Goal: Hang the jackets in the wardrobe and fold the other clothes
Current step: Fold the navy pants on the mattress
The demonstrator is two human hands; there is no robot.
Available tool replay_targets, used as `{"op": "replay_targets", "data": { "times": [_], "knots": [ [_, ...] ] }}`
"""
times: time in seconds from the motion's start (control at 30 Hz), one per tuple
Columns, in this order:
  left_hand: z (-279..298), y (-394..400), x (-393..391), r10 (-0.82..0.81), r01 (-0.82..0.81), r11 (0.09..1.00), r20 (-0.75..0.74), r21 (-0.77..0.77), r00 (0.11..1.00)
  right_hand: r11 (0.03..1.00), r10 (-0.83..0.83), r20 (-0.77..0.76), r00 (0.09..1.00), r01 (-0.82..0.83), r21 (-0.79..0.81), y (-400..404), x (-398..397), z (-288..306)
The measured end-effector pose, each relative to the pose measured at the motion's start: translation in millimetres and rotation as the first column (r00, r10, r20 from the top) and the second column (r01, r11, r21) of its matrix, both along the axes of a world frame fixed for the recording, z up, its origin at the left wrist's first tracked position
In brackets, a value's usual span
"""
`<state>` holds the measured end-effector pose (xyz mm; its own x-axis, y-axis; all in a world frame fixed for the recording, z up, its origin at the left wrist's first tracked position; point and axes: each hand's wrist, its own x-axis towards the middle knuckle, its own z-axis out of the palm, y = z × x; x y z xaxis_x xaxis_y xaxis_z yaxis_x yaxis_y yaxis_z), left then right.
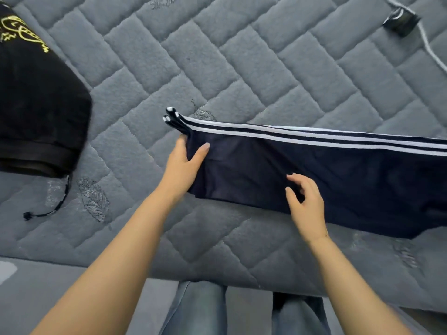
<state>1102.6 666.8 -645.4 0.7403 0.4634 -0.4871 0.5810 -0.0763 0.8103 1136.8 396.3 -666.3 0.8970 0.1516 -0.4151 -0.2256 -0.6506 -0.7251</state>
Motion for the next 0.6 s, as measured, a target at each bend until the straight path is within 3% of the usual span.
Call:
{"op": "replay_targets", "data": {
  "times": [0.13, 0.33, 0.4, 0.47, 0.53, 0.6],
  "knots": [
    [15, -108, 40, -0.092, 0.091, 0.995, 0.050, 0.029, 0.994, 0.960, -0.270, -0.069, 0.960, 0.274, 0.059, -91, 6, 9],
    [-12, -268, 87, -0.280, 0.281, 0.946, -0.027, 0.162, 0.960, 0.769, -0.635, -0.154, 0.757, 0.638, -0.040, -247, 13, 1],
    [-32, -311, 98, -0.299, 0.310, 0.934, -0.083, 0.177, 0.951, 0.791, -0.611, -0.109, 0.784, 0.599, -0.127, -292, 12, -3],
    [-52, -342, 106, -0.307, 0.333, 0.925, -0.158, 0.184, 0.939, 0.887, -0.407, -0.063, 0.911, 0.378, -0.265, -323, 13, -12],
    [-69, -360, 111, -0.317, 0.368, 0.901, -0.230, 0.232, 0.920, 0.928, -0.216, -0.116, 0.969, 0.167, -0.332, -334, 16, -25],
    [-79, -368, 115, -0.331, 0.409, 0.863, -0.281, 0.296, 0.901, 0.934, -0.231, -0.148, 0.961, 0.177, -0.312, -330, 20, -37]
  ]
}}
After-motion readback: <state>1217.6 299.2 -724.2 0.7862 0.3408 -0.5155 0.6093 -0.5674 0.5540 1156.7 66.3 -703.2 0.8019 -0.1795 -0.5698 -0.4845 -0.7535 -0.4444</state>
